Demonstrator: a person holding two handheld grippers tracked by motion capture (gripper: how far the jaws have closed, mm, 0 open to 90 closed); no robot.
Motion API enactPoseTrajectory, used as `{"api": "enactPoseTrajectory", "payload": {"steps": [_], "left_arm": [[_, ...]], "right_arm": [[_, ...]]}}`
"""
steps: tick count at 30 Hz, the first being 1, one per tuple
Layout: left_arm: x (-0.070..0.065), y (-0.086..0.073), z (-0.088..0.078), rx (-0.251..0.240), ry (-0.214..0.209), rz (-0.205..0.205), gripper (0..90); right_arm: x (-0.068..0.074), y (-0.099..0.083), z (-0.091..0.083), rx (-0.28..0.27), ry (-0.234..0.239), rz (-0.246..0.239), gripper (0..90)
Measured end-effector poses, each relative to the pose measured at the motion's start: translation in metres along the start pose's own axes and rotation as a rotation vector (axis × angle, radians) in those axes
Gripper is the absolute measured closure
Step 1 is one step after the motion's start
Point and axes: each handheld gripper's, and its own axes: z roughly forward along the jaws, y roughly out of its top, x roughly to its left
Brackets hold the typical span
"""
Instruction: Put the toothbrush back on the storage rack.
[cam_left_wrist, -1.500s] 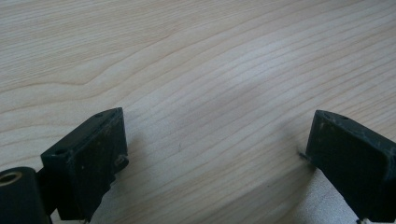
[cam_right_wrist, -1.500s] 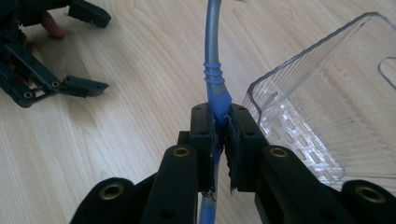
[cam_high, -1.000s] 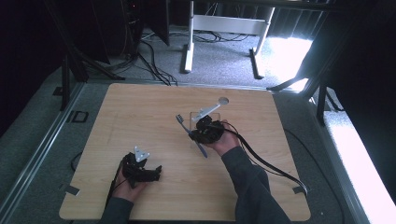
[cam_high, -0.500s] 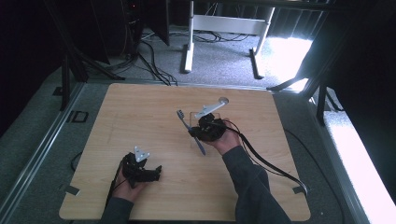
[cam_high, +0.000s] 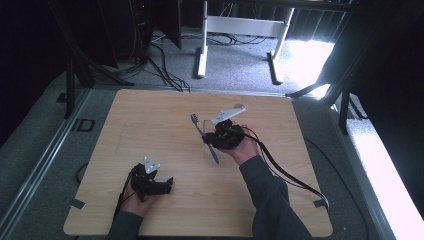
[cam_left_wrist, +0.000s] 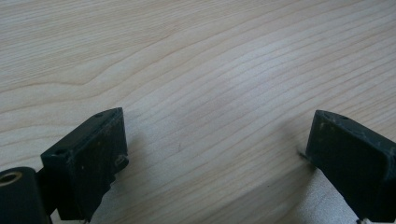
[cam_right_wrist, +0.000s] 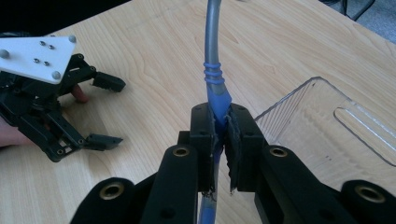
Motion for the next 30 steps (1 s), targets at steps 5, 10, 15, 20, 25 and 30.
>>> {"api": "enactPoseTrajectory", "payload": {"steps": [5, 10, 15, 20, 25, 30], "left_arm": [[0.000, 0.000, 0.000, 0.000, 0.000, 0.000, 5.5], [0.000, 0.000, 0.000, 0.000, 0.000, 0.000, 5.5], [0.000, 0.000, 0.000, 0.000, 0.000, 0.000, 5.5], [0.000, 0.000, 0.000, 0.000, 0.000, 0.000, 5.5], [0.000, 0.000, 0.000, 0.000, 0.000, 0.000, 5.5], [0.000, 0.000, 0.000, 0.001, 0.000, 0.000, 5.5]], "right_arm": [[-0.001, 0.001, -0.004, -0.021, -0.008, 0.008, 81.6], [-0.002, 0.002, -0.008, -0.039, -0.010, 0.012, 81.6], [-0.002, 0.003, -0.011, -0.060, -0.013, 0.017, 81.6], [-0.003, 0.004, -0.015, -0.078, -0.020, 0.023, 81.6], [-0.004, 0.006, -0.019, -0.102, -0.030, 0.028, 81.6], [-0.005, 0.006, -0.021, -0.116, -0.041, 0.034, 81.6]]}}
